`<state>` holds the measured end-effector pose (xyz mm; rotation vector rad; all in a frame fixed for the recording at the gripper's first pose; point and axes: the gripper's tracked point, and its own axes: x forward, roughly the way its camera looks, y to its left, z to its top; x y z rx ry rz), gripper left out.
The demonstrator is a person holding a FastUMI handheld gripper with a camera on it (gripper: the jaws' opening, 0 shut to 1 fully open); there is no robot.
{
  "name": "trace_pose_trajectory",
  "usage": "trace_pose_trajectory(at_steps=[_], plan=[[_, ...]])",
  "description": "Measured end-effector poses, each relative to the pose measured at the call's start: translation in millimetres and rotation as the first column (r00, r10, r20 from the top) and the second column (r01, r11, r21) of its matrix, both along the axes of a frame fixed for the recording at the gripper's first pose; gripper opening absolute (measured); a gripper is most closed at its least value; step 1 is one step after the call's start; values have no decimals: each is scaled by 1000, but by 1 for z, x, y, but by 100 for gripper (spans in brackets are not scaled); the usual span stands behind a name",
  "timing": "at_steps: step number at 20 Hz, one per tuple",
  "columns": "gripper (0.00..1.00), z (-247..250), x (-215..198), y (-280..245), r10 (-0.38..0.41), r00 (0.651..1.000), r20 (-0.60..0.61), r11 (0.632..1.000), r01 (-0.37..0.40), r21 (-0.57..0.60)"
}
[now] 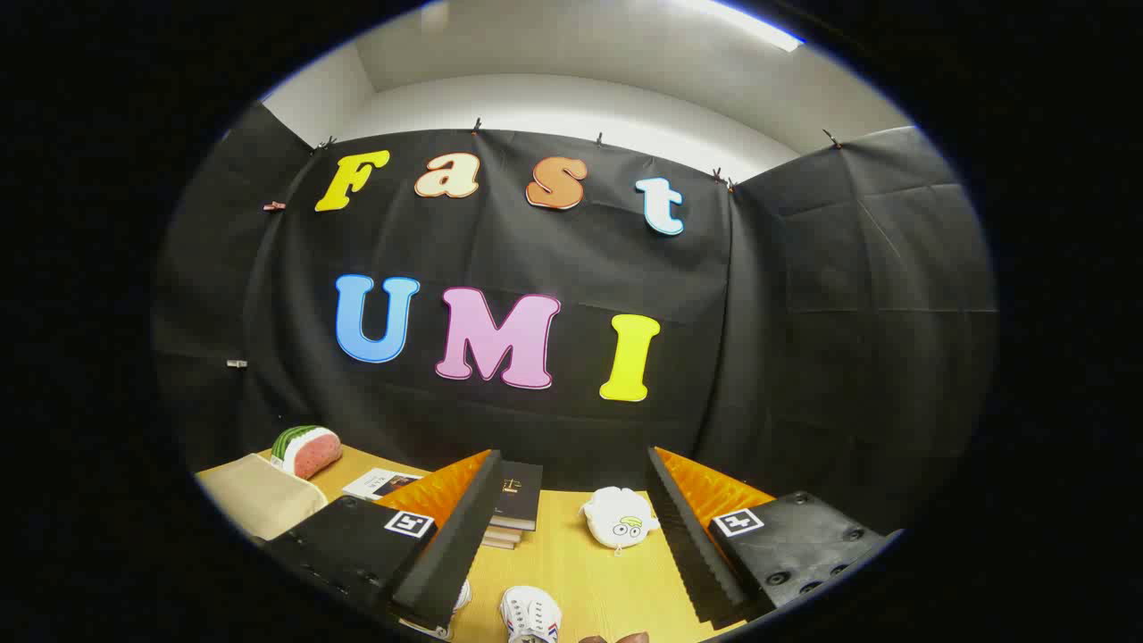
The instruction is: Open the storage box then place both shoes into the box .Put the left shoe in first, then the right shoe, with the right side of both shoes facing outward in a uniform manner.
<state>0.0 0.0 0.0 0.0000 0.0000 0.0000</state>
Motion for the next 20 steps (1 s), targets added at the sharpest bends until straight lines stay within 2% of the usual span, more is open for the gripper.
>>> trace_pose_trajectory(at_steps=[20], plan=[[97,-7,3,7,9,1000,1,1000,-9,-30]])
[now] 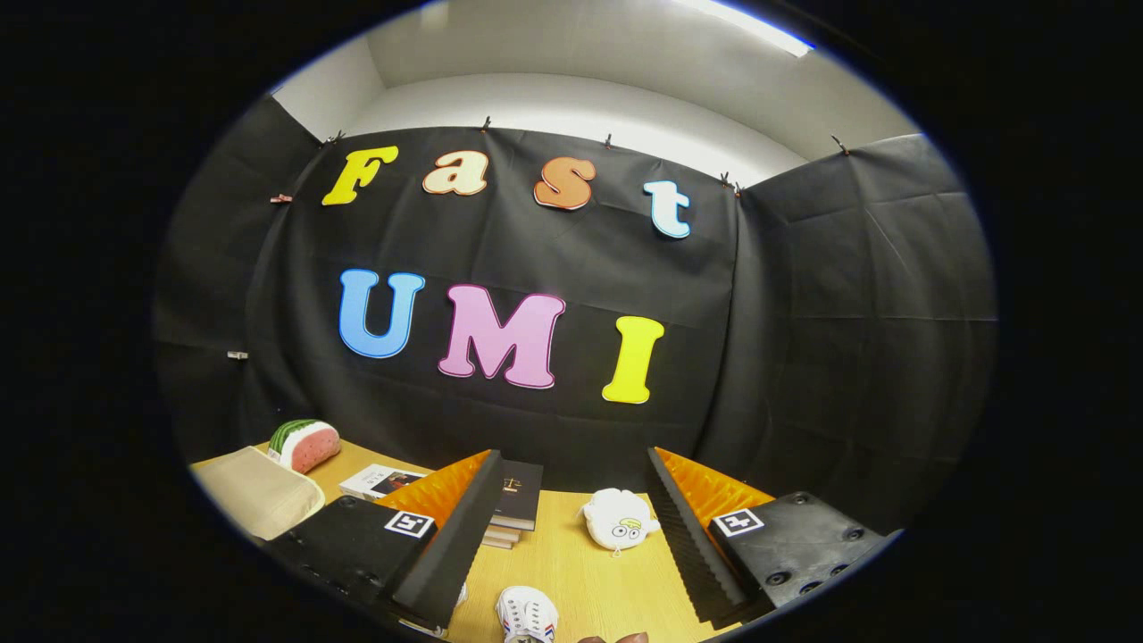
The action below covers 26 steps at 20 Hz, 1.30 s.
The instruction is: Open the storage box then place both shoes into the box .Put the left shoe in first, then the right shoe, with the right side of both shoes facing outward in a uniform manner.
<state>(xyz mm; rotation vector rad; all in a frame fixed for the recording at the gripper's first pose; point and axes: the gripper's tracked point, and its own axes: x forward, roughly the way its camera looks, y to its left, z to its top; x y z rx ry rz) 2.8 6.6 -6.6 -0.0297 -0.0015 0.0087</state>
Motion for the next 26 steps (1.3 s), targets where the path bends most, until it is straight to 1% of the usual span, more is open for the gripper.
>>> trace_pose_trajectory(at_steps=[3,5,9,11,13,15,17,19,21,24,26], plan=[[97,-1,1,8,17,1000,-5,1000,-17,10],[97,-1,1,22,57,998,-12,998,-57,28],[97,-3,0,62,174,984,-43,983,-171,68],[97,-3,-6,96,279,959,-53,958,-274,84],[98,-6,-14,133,394,916,-72,916,-384,119],[97,-13,-23,170,506,856,-102,857,-486,170],[98,-20,-30,201,588,798,-133,801,-550,237],[98,-31,-33,227,642,749,-165,754,-577,314],[98,-46,-39,251,693,692,-205,704,-586,400],[98,-72,-43,280,755,606,-249,630,-566,532],[98,-91,-49,294,790,546,-277,583,-532,614]])
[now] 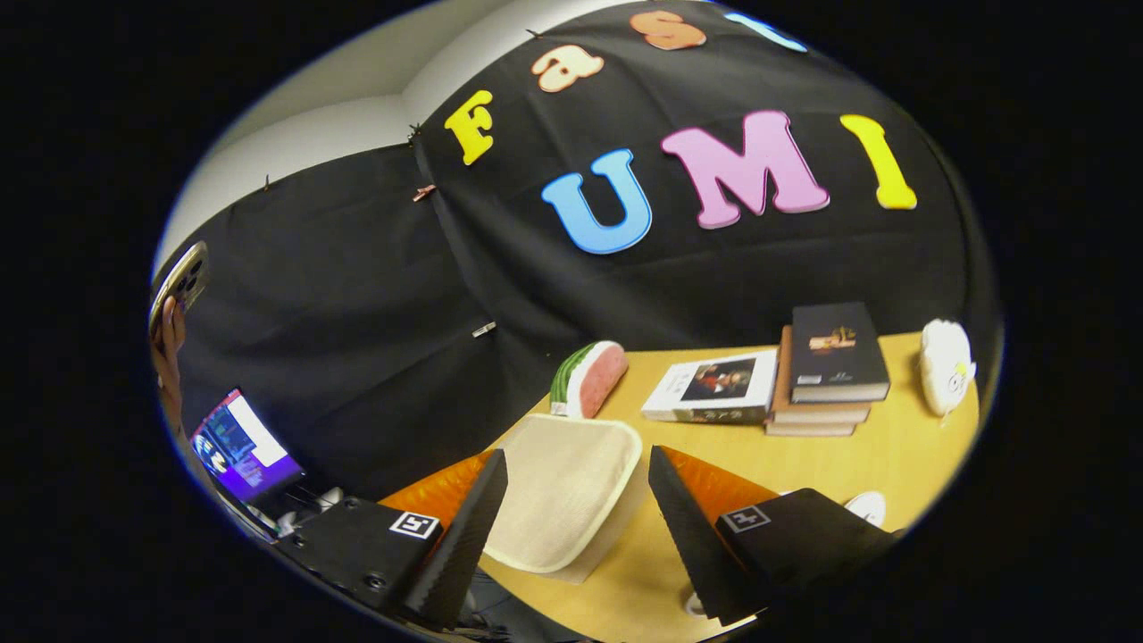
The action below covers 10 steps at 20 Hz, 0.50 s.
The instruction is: Open the storage box then place both shoes into the box .Put the left shoe in first, then the right shoe, with the right side of both shoes facing outward in a uniform manner.
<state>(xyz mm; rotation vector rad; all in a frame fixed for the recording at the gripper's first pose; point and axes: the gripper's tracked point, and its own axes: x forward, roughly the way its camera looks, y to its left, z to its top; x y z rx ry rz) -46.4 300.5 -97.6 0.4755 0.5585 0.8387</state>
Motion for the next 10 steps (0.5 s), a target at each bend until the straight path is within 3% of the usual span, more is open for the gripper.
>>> trace_pose_trajectory(at_steps=[4,10], plan=[[98,-53,-13,23,80,970,-231,996,-71,51],[98,-116,-29,45,97,885,-456,994,-64,88]])
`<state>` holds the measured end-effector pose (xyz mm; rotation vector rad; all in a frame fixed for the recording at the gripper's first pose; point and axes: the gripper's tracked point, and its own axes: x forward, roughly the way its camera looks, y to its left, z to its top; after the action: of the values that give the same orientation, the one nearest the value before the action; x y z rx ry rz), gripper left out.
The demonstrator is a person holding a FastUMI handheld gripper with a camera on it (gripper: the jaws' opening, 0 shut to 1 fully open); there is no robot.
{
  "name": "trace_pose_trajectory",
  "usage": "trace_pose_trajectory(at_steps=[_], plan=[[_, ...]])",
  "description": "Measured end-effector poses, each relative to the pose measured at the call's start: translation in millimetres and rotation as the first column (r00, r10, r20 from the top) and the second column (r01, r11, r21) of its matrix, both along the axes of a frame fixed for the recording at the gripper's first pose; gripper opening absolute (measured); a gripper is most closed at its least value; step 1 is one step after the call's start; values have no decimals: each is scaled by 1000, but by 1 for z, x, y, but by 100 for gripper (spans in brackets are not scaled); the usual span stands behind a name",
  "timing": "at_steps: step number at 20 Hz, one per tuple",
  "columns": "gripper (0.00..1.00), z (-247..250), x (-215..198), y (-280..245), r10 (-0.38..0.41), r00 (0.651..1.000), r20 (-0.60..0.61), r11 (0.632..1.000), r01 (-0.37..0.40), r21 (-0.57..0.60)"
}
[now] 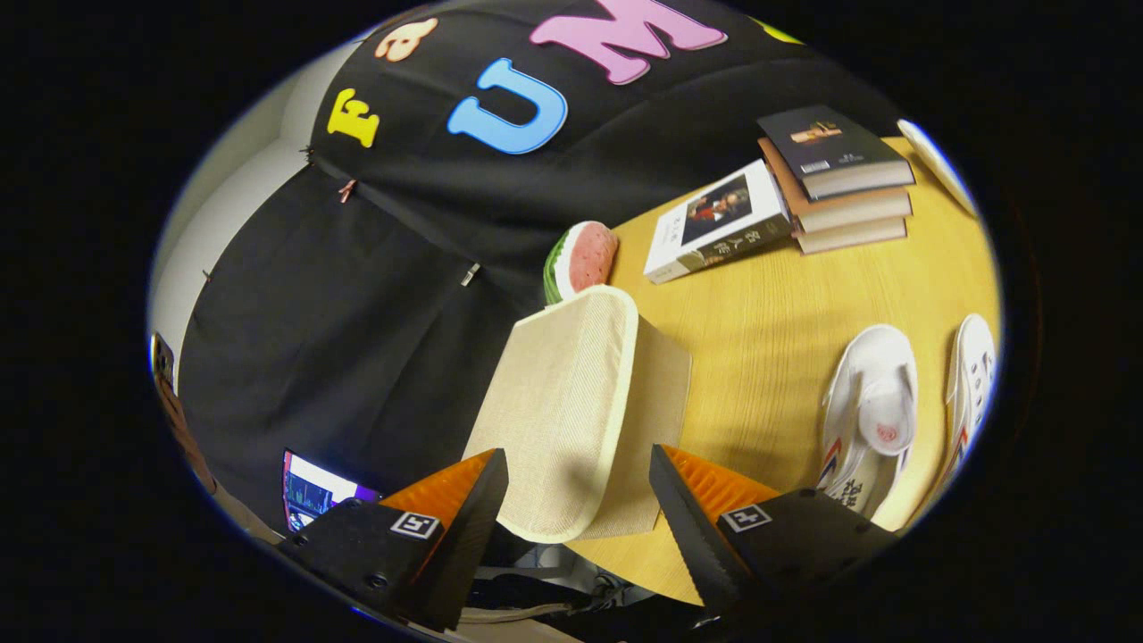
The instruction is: Open the storage box then place both shoes into the box .Put the left shoe in first, then the right shoe, with the right side of both shoes facing outward in a uniform manner.
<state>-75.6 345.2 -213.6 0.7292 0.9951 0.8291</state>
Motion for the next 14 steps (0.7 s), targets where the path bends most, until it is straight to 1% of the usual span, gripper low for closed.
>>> trace_pose_trajectory(at_steps=[2,4,9,14], plan=[[98,-12,-4,7,8,1000,-28,1000,-8,-18],[98,-16,-5,8,4,999,-52,1000,-5,-3],[98,-23,-6,15,-3,988,-155,996,16,84],[98,-22,-11,31,20,969,-244,984,23,174]])
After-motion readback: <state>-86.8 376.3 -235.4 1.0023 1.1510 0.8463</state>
